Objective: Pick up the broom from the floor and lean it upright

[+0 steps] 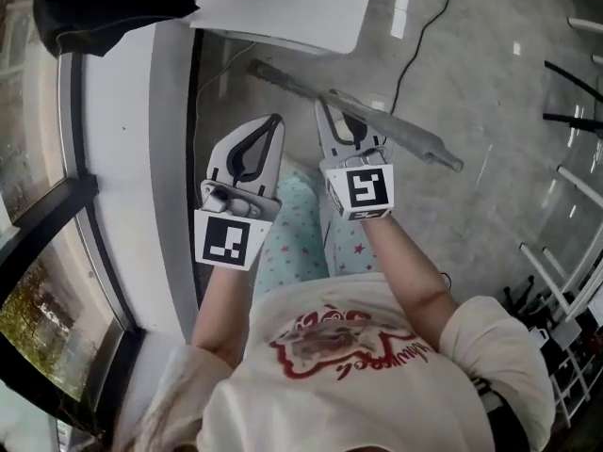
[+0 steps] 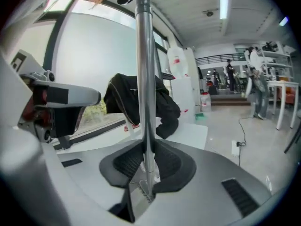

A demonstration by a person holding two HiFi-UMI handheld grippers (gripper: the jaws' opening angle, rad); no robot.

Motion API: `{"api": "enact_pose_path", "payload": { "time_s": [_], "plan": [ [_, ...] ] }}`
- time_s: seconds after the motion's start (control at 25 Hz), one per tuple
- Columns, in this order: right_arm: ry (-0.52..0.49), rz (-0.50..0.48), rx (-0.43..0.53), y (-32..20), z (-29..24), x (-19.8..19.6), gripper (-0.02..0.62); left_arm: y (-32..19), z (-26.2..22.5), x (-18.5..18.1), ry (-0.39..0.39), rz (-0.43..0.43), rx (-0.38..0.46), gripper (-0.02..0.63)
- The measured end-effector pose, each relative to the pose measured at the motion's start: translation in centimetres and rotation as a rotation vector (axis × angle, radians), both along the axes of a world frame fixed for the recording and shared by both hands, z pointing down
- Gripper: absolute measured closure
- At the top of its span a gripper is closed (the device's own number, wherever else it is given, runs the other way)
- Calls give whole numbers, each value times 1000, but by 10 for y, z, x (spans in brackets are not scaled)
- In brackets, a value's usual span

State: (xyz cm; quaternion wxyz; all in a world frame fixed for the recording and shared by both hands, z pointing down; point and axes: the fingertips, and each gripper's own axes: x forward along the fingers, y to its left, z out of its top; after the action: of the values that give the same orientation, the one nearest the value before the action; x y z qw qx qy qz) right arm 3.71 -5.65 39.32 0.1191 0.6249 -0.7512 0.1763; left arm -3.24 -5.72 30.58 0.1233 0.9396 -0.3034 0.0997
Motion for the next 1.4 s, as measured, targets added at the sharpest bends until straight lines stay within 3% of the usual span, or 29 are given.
{"api": "enact_pose_path", "payload": {
  "time_s": [0.16,0.36,0.64,0.76,1.08,1.28,1.4],
  "plan": [
    [28,-251,50,-9,-44,-40,506,4,-23,-30,20,-166,9,586],
    [4,-587,154,-11,-73,-90,506,18,-37,-67,2,-465,34,586],
    [-58,-960,187,20,-86,-155,506,72,-53,-130,9,-888,90,586],
    [-68,-1149,202,44,-83,-192,506,109,-52,-156,-14,-1029,91,586],
    [-56,-1400,157,108,-49,-287,506,209,-24,-230,6,-1232,17,586],
    [-1,-1558,104,150,-30,-346,506,246,-21,-275,15,-1262,30,586],
    [8,-1630,100,169,-24,-373,506,252,-28,-294,4,-1237,55,586]
  ]
}}
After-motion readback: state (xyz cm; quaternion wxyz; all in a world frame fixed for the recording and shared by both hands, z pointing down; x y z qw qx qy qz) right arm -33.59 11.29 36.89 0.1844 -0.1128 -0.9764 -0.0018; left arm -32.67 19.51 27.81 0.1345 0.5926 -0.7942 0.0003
